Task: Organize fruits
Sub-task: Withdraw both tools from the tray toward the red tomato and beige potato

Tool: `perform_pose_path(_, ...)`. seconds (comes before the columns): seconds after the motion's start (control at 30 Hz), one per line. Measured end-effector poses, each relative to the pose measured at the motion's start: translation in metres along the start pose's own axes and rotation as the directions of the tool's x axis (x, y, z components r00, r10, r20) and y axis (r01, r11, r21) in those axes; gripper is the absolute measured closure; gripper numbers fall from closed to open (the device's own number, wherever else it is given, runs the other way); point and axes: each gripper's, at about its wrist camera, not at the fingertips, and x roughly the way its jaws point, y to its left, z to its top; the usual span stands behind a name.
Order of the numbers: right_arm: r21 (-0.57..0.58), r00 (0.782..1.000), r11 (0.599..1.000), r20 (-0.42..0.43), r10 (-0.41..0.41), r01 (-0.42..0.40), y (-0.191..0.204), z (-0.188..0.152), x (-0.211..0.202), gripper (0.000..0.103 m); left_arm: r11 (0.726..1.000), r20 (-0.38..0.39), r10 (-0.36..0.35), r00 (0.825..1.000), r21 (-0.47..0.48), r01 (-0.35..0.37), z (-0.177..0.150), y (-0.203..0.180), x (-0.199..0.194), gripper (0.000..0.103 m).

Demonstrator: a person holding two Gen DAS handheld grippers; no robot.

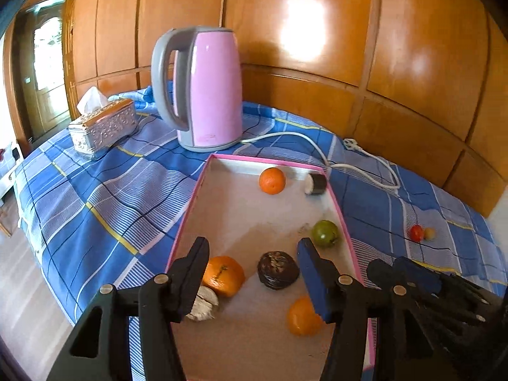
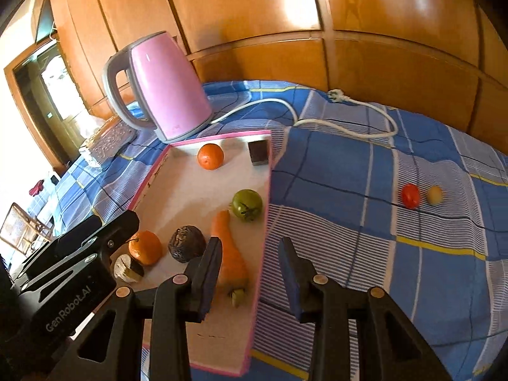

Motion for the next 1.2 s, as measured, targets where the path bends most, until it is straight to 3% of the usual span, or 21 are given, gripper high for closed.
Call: perform_pose_path(1.2, 0.172, 0.986, 0.973, 0.039, -0.165, 0.156, -0.089, -0.021, -0.033, 0.066, 0.968, -0.077, -0.151, 0.985, 0.193, 0.164, -0.027, -0.090, -0.003, 0.045)
